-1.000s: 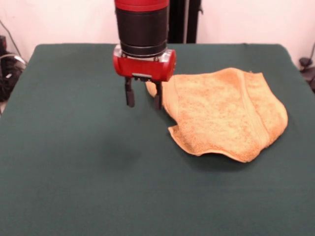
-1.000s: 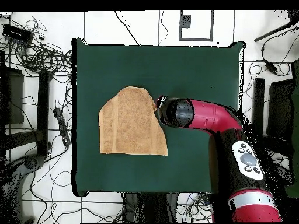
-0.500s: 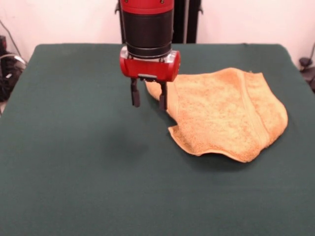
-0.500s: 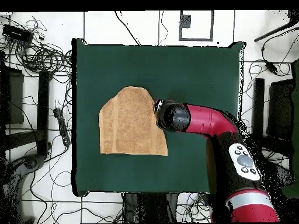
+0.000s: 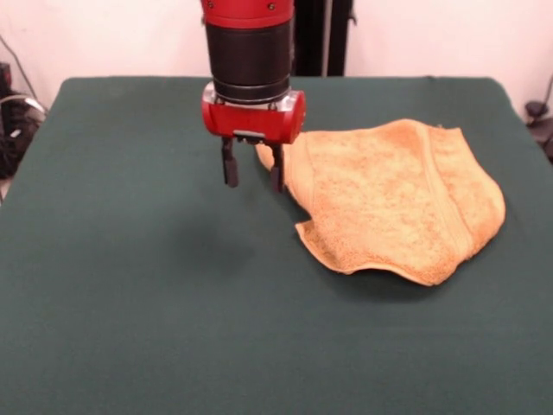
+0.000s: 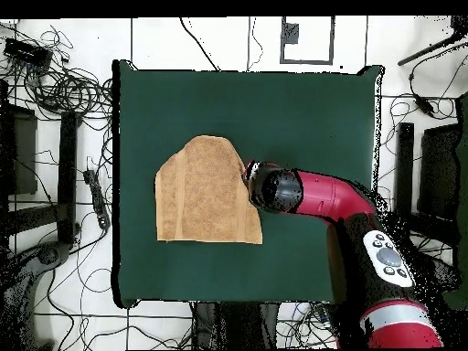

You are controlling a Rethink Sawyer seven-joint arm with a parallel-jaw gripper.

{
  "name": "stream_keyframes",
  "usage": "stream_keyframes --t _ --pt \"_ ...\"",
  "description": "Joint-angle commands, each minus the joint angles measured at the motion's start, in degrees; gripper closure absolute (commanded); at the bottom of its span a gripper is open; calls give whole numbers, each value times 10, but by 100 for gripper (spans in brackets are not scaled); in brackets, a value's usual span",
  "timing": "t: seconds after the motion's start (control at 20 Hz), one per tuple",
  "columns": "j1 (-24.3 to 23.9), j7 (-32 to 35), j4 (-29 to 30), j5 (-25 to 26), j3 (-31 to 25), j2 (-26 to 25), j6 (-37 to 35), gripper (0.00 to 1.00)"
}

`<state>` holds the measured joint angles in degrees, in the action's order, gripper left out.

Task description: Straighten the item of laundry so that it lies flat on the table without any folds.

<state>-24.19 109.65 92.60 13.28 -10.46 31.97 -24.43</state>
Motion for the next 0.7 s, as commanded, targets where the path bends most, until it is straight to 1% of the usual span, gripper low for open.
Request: stream_keyframes --t 0.05,0.2,0.3,0.4,0.7 --pt "14 67 50 -16 -16 -61 -9 0" --pt "22 87 56 -21 -7 -63 2 0" --pt "26 91 55 -20 -7 -62 12 0" --pt "30 86 50 -17 -6 -63 5 0" --pt "63 83 1 -17 2 -68 -21 0"
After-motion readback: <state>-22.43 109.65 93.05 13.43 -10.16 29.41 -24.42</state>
